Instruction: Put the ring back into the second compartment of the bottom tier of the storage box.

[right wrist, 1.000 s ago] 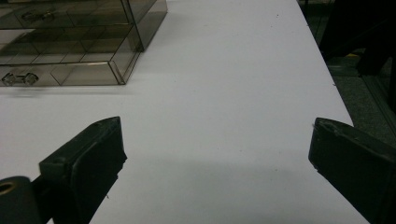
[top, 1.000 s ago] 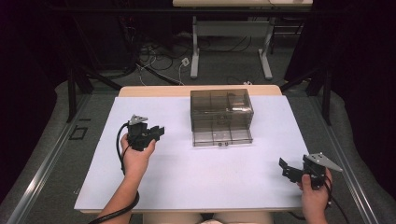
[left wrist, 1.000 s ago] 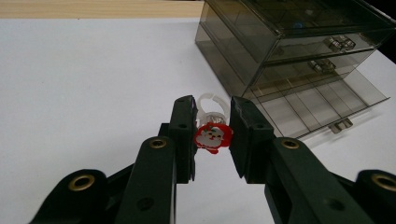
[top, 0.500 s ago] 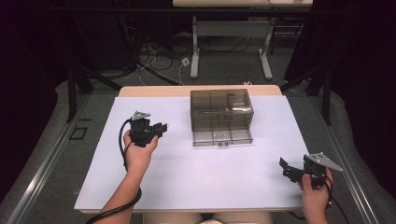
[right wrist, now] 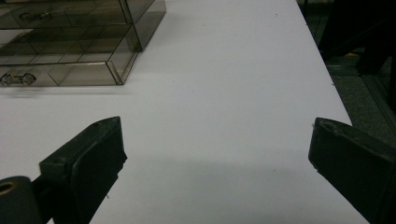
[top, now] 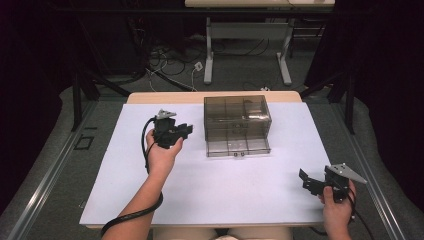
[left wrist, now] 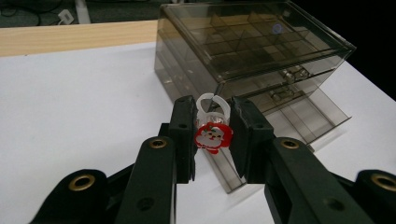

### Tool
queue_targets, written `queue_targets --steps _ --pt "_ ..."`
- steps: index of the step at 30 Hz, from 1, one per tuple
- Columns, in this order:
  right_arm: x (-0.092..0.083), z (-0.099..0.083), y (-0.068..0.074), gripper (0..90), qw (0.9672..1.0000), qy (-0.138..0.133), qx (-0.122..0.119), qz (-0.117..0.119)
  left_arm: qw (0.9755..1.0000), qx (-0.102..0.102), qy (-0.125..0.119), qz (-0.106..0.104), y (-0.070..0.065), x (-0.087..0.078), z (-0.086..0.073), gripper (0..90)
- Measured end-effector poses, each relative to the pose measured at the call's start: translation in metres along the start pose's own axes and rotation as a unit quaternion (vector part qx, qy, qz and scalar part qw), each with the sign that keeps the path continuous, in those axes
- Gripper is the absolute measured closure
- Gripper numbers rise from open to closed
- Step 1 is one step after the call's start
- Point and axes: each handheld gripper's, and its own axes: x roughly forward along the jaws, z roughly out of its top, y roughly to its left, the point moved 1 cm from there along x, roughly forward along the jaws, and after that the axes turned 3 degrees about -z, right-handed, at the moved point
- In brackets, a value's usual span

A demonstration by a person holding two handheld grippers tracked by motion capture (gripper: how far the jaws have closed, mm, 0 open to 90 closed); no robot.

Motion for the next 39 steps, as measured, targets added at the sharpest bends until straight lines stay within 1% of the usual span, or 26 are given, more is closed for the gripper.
queue_targets --steps 1,2,4,5,6,8,10,12,16,17,19,22,24,25,26,28,29,30,31,32,33,35,36,37,38,39 --pt "0.0 0.0 0.0 3.0 1.0 0.0 0.0 0.0 1.0 0.0 0.0 0.0 0.0 0.0 0.0 71.5" --pt "-0.001 0.0 0.0 3.0 1.0 0.007 -0.001 -0.001 1.0 0.0 -0.001 -0.003 -0.003 0.002 0.002 71.5" --pt "-0.002 0.0 0.0 3.0 1.0 0.007 -0.001 0.0 1.0 0.006 0.0 -0.005 -0.006 0.005 0.006 71.5" --pt "-0.001 0.0 0.0 3.0 1.0 0.004 -0.001 -0.001 1.0 0.006 -0.001 -0.008 -0.008 0.006 0.007 71.5" --pt "-0.002 0.0 0.0 3.0 1.0 0.001 0.001 0.0 0.9999 0.011 0.0 -0.01 -0.012 0.009 0.011 71.5" --pt "-0.002 0.0 -0.001 3.0 1.0 -0.001 0.001 0.0 0.9999 0.012 0.0 -0.011 -0.014 0.011 0.012 71.5" --pt "-0.003 0.001 -0.002 3.0 1.0 -0.001 0.006 0.001 0.9998 0.016 0.001 -0.014 -0.017 0.015 0.015 71.5" --pt "-0.004 0.002 -0.002 3.0 1.0 -0.001 0.006 0.001 0.9997 0.018 0.003 -0.019 -0.022 0.021 0.017 71.5" --pt "-0.004 0.002 -0.003 3.0 0.9999 -0.006 0.008 0.004 0.9994 0.026 0.011 -0.022 -0.027 0.026 0.02 71.5" --pt "-0.004 0.003 -0.003 3.0 0.9999 -0.011 0.011 0.003 0.9993 0.027 0.01 -0.022 -0.028 0.027 0.021 71.5" --pt "-0.004 0.003 -0.003 3.0 0.9999 -0.009 0.014 0.003 0.9992 0.029 0.012 -0.026 -0.031 0.03 0.023 71.5" --pt "-0.004 0.003 -0.003 3.0 0.9999 -0.006 0.01 0.005 0.999 0.033 0.013 -0.028 -0.037 0.034 0.027 71.5" --pt "-0.004 0.003 -0.003 3.0 1.0 -0.003 0.007 0.006 0.9989 0.036 0.012 -0.029 -0.038 0.035 0.028 71.5" --pt "-0.004 0.003 -0.003 3.0 1.0 -0.003 0.007 0.006 0.9989 0.034 0.011 -0.03 -0.04 0.036 0.029 71.5" --pt "-0.004 0.003 -0.002 3.1 1.0 -0.003 0.007 0.006 0.9987 0.039 0.011 -0.032 -0.044 0.038 0.03 71.5" --pt "-0.004 0.003 -0.002 3.1 1.0 -0.002 0.005 0.007 0.9987 0.037 0.012 -0.033 -0.046 0.039 0.03 71.5" --pt "-0.004 0.003 -0.002 3.1 1.0 -0.002 0.005 0.007 0.9985 0.041 0.013 -0.033 -0.047 0.041 0.03 71.5" --pt "-0.004 0.003 -0.002 3.1 0.9999 -0.007 0.006 0.008 0.9984 0.043 0.013 -0.034 -0.05 0.044 0.03 71.5" --pt "-0.004 0.003 -0.002 3.1 0.9999 -0.007 0.006 0.008 0.9984 0.043 0.013 -0.034 -0.05 0.044 0.03 71.5" --pt "-0.004 0.003 -0.002 3.1 0.9999 -0.003 0.005 0.01 0.9983 0.044 0.016 -0.034 -0.052 0.046 0.03 71.5" --pt "-0.004 0.003 -0.002 3.1 0.9999 -0.004 0.009 0.01 0.9981 0.047 0.018 -0.034 -0.055 0.049 0.03 71.5" --pt "-0.004 0.003 -0.003 3.1 0.9999 0.0 0.007 0.008 0.998 0.049 0.019 -0.035 -0.057 0.051 0.03 71.5" --pt "-0.003 0.003 -0.003 3.1 0.9999 -0.006 0.008 0.006 0.9979 0.05 0.021 -0.035 -0.058 0.052 0.031 71.5" --pt "-0.003 0.002 -0.003 3.2 0.9999 -0.006 0.008 0.007 0.9977 0.054 0.023 -0.035 -0.059 0.054 0.031 71.5" --pt "-0.003 0.002 -0.003 3.2 0.9999 -0.001 0.008 0.008 0.9976 0.055 0.023 -0.036 -0.062 0.056 0.032 71.5" --pt "-0.003 0.002 -0.003 3.2 0.9999 -0.005 0.008 0.005 0.9976 0.055 0.023 -0.036 -0.062 0.056 0.032 71.5"
